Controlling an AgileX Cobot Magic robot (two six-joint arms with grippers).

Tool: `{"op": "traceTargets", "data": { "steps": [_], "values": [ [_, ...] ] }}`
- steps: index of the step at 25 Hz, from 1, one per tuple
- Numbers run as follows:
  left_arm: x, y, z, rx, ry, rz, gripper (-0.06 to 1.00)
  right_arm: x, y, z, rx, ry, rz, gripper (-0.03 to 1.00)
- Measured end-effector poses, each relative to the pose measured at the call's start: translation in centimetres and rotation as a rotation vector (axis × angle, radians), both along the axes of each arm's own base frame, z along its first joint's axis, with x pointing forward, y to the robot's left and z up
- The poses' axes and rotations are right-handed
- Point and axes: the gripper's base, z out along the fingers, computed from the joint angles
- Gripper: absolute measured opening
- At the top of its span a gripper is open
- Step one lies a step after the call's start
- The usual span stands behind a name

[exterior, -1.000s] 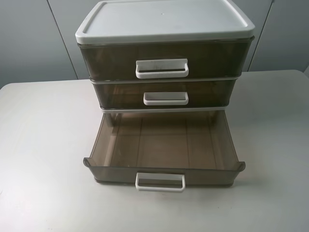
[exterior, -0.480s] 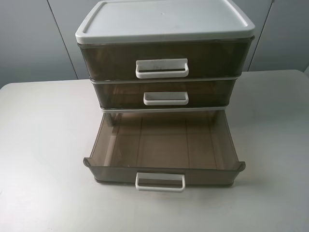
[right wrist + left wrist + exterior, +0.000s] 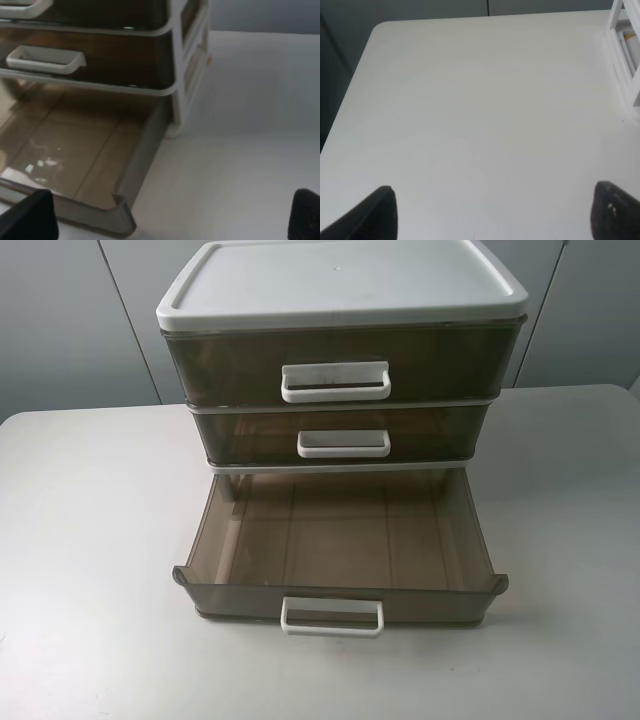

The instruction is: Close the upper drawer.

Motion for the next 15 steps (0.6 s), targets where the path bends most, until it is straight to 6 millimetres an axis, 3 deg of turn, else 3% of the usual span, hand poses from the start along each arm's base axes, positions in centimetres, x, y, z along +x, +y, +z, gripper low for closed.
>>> {"op": "traceTargets", "data": {
  "steps": [9, 15],
  "values": [
    [0.00, 0.00, 0.00, 0.000, 0.000, 0.000, 0.74, -0.69, 0.14, 0.00, -0.004, -0.001, -0.377, 0.70],
    [0.00, 0.00, 0.00, 0.000, 0.000, 0.000, 0.74, -0.91, 0.61, -0.03, -0.027, 0.000, -0.479, 0.70]
  ]
}}
